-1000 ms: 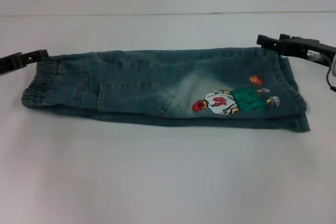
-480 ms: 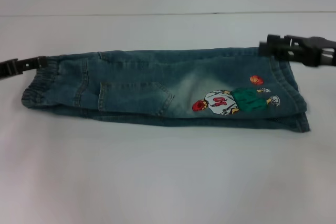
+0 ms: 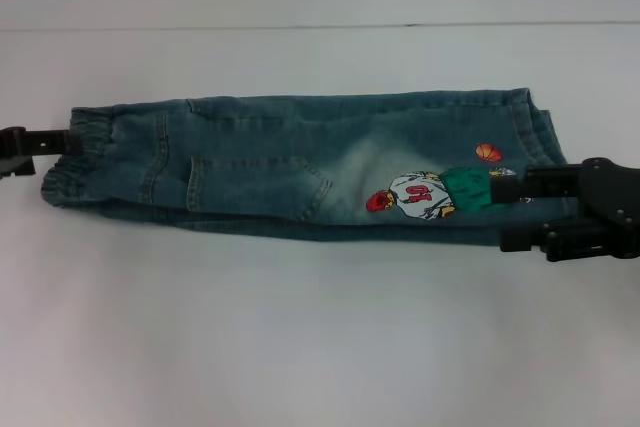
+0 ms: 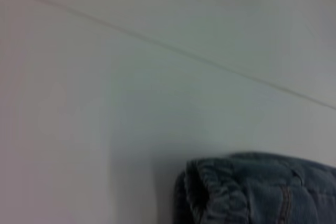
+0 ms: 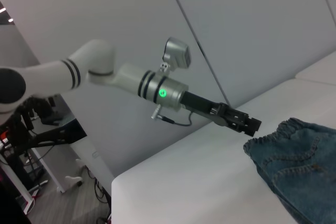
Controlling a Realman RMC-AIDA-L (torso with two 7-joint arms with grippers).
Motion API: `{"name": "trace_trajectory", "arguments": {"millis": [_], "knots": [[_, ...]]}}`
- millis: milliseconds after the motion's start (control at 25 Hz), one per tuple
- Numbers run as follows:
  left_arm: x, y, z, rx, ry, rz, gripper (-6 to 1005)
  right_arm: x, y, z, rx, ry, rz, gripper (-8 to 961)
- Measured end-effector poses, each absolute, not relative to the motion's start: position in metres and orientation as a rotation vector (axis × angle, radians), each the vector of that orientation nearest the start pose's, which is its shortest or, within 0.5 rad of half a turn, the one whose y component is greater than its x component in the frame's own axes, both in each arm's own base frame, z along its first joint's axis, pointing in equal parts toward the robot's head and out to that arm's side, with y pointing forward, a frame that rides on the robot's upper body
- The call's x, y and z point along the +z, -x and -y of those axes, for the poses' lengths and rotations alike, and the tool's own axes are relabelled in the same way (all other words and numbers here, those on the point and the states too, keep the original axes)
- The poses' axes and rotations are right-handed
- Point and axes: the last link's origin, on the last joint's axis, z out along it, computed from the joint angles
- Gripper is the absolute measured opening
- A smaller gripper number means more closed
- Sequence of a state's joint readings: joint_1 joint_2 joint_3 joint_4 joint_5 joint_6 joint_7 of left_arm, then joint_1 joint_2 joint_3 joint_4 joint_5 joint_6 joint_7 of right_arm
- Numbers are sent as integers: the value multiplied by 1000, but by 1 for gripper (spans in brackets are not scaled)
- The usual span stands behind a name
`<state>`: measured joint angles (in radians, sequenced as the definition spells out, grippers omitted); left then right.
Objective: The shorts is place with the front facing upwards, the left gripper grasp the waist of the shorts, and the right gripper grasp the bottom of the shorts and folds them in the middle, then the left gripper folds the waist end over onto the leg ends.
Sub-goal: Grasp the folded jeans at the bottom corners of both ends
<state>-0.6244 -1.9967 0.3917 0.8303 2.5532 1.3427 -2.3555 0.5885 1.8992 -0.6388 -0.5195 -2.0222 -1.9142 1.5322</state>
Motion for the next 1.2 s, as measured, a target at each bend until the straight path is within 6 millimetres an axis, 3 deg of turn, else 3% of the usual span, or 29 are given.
{"name": "trace_trajectory", "arguments": {"millis": [360, 1200], "knots": [[93, 324, -377, -113, 1929, 1784, 904, 38, -252, -314, 807, 3004, -785, 797], [67, 325, -385, -103, 1923, 1802, 882, 22, -248, -316, 801, 2998, -761, 796]]}}
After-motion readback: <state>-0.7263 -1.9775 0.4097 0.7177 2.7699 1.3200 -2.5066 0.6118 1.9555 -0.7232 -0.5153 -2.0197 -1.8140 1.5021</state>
